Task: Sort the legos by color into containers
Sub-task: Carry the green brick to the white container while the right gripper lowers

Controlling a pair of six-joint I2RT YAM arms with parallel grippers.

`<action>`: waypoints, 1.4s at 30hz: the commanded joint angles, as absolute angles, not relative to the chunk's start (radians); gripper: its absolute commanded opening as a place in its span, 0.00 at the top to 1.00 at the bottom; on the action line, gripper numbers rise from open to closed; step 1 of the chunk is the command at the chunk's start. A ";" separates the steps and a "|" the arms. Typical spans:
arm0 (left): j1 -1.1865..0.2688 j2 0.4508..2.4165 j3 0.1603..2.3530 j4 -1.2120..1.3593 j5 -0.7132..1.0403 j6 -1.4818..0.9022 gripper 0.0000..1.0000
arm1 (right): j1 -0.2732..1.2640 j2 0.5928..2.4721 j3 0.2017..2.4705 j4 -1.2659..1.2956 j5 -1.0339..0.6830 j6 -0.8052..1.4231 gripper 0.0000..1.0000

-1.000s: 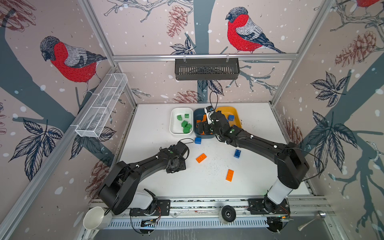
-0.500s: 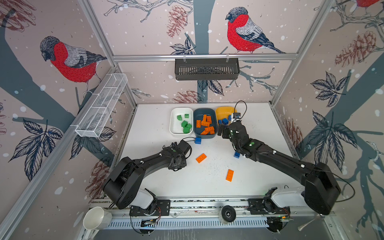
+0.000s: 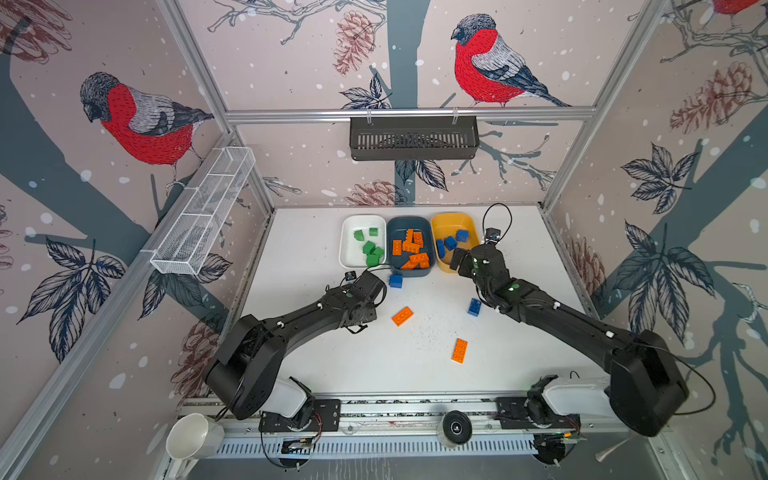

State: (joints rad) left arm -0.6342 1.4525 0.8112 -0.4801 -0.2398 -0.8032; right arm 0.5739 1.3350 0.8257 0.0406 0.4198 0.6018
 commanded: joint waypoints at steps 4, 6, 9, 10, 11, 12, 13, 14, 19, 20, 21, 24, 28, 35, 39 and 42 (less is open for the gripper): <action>-0.562 1.476 0.913 -0.396 -0.220 -0.739 0.74 | 0.568 1.358 0.819 0.015 0.345 0.613 0.00; -0.532 1.494 0.951 -0.350 -0.197 -0.738 0.74 | 0.566 1.364 0.813 0.003 0.323 0.631 0.00; -0.511 1.530 1.014 -0.294 -0.209 -0.714 0.74 | 0.565 1.366 0.801 -0.027 0.328 0.666 0.01; -0.506 1.548 1.043 -0.286 -0.223 -0.707 0.74 | 0.562 1.368 0.792 -0.032 0.333 0.674 0.00; -0.499 1.569 1.067 -0.275 -0.227 -0.697 0.74 | 0.559 1.368 0.781 -0.031 0.326 0.670 0.00; -0.493 1.586 1.088 -0.269 -0.226 -0.687 0.74 | 0.554 1.370 0.772 -0.032 0.313 0.666 0.00; -0.483 1.610 1.110 -0.266 -0.224 -0.676 0.74 | 0.550 1.373 0.767 -0.046 0.306 0.665 0.01; -0.475 1.630 1.135 -0.263 -0.221 -0.663 0.74 | 0.548 1.372 0.764 -0.058 0.305 0.666 0.01; -0.451 1.722 1.231 -0.251 -0.295 -0.617 0.74 | 0.542 1.349 0.722 -0.082 0.319 0.668 0.00; -0.447 1.741 1.249 -0.246 -0.310 -0.611 0.74 | 0.536 1.345 0.714 -0.087 0.319 0.675 0.01; -0.442 1.760 1.265 -0.243 -0.325 -0.608 0.74 | 0.533 1.344 0.706 -0.094 0.318 0.680 0.01; -0.415 1.835 1.327 -0.259 -0.351 -0.603 0.73 | 0.521 1.341 0.688 -0.104 0.310 0.687 0.00; -0.376 1.928 1.411 -0.317 -0.354 -0.615 0.73 | 0.504 1.356 0.681 -0.122 0.282 0.686 0.00; -0.362 1.977 1.478 -0.378 -0.312 -0.611 0.46 | 0.496 1.413 0.679 -0.159 0.247 0.676 0.17; -0.362 1.932 1.441 -0.331 -0.274 -0.604 0.13 | 0.497 1.434 0.667 -0.184 0.255 0.683 0.19; -0.362 1.892 1.397 -0.263 -0.229 -0.592 0.03 | 0.496 1.452 0.660 -0.201 0.252 0.680 0.23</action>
State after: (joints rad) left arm -0.3649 1.9179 1.4178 -0.3290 -0.2821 -0.6113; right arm 0.4957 1.4429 0.6647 -0.1658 0.2581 0.6773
